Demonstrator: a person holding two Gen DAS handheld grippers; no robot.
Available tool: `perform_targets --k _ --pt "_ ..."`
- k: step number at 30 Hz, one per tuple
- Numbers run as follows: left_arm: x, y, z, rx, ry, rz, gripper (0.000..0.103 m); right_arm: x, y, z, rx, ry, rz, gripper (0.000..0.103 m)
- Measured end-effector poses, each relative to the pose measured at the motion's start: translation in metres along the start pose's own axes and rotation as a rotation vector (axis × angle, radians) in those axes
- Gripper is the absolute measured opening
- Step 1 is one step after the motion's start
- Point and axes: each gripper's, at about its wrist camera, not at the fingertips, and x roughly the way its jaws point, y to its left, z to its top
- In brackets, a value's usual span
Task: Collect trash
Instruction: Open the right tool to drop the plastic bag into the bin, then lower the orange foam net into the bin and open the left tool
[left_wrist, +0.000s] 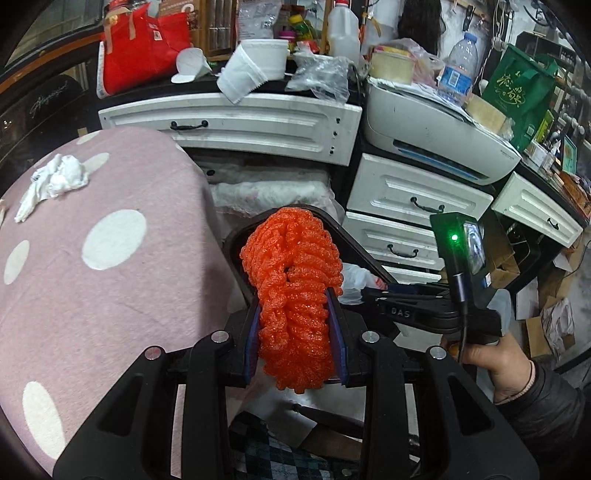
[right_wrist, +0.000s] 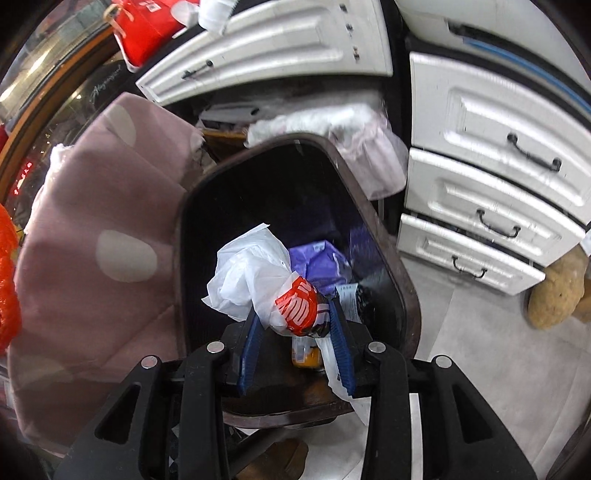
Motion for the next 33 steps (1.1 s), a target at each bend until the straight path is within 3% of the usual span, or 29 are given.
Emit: perform_targets --k 4,6,8,9,17,25,33 --pt "0.013 -0.004 0.002 0.0 0.023 -0.005 0.032 0.011 -0.004 -0.002 0.017 0.015 0.006 0.039" --pt "0.017 -0.004 0.003 0.001 0.031 -0.004 0.032 0.012 -0.006 -0.003 0.027 0.019 0.015 0.049" --pt "0.019 -0.004 0.003 0.003 0.037 -0.006 0.032 0.01 -0.008 -0.004 0.039 0.009 0.025 0.066" --pt "0.021 -0.004 0.004 0.004 0.04 -0.008 0.032 0.009 -0.009 -0.005 0.04 0.0 0.021 0.067" --pt "0.037 -0.01 0.008 0.013 0.079 -0.031 0.032 -0.007 -0.014 -0.006 0.058 -0.042 0.006 0.069" --pt "0.063 -0.02 0.014 0.025 0.132 -0.056 0.032 -0.049 -0.026 -0.01 0.069 -0.163 -0.077 0.075" --pt "0.091 -0.034 0.014 0.049 0.196 -0.078 0.032 -0.073 -0.044 -0.015 0.121 -0.208 -0.126 0.076"
